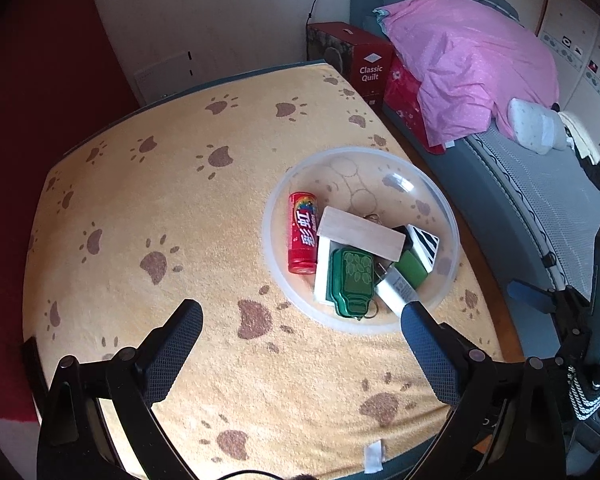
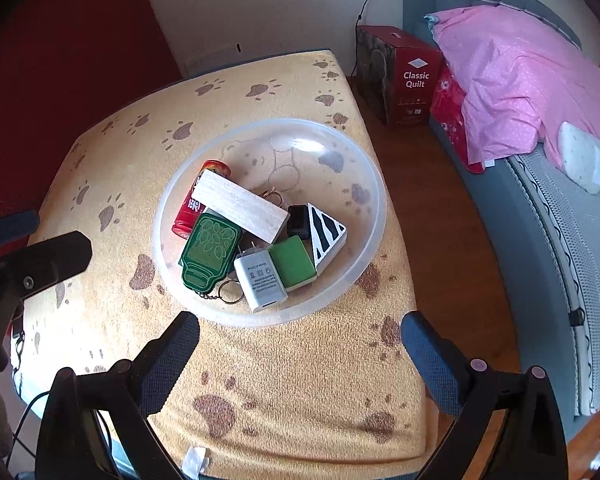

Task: Organize rigid objects
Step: 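Withdraw both grippers from the bowl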

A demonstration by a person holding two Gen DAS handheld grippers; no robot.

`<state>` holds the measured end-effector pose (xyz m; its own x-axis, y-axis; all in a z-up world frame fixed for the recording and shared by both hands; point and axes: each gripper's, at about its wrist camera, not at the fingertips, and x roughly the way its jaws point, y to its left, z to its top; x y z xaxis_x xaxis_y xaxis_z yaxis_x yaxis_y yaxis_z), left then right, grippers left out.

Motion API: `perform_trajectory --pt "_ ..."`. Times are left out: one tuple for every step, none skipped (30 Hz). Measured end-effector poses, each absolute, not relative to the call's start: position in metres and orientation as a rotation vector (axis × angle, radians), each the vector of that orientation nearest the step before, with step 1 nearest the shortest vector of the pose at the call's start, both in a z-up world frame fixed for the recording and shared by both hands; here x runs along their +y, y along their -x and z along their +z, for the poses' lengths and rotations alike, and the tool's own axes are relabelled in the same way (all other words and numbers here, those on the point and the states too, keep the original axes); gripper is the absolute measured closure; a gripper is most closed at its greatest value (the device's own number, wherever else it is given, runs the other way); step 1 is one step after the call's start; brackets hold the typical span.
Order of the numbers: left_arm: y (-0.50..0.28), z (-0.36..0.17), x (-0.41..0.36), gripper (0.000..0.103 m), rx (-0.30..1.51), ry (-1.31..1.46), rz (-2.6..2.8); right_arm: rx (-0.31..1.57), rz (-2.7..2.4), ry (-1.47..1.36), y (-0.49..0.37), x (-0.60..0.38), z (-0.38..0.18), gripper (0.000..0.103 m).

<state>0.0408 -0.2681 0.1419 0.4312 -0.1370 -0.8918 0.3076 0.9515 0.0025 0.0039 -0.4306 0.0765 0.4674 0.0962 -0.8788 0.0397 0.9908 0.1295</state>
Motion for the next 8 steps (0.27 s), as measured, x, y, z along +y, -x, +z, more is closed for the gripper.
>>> perform_trajectory --pt "-0.0408 0.1406 -0.2678 0.003 1.098 -0.160 -0.294 1.085 0.034 -0.138 -0.0035 -0.4304 0.0766 0.000" --pt "-0.0409 0.1395 -0.2668 0.003 1.099 -0.149 -0.307 1.084 0.034 -0.138 -0.0038 -0.4306 0.0764 0.000" --pt "-0.0402 0.1394 -0.2666 0.003 1.095 -0.140 -0.316 1.084 0.034 -0.138 -0.0038 -0.4307 0.0764 0.000" --pt "-0.0394 0.1394 -0.2664 0.003 1.090 -0.137 -0.320 1.084 0.034 -0.140 -0.0038 -0.4308 0.0762 0.000" --pt "-0.0390 0.1397 -0.2669 0.003 1.085 -0.139 -0.322 1.084 0.033 -0.141 -0.0040 -0.4310 0.0761 0.000" --pt "-0.0387 0.1400 -0.2674 0.003 1.080 -0.144 -0.319 1.085 0.033 -0.144 -0.0039 -0.4313 0.0758 0.000" --pt "-0.0385 0.1398 -0.2674 0.003 1.080 -0.149 -0.314 1.086 0.032 -0.146 -0.0035 -0.4316 0.0757 0.000" --pt "-0.0390 0.1389 -0.2668 0.003 1.083 -0.149 -0.312 1.086 0.032 -0.147 -0.0030 -0.4318 0.0758 0.000"
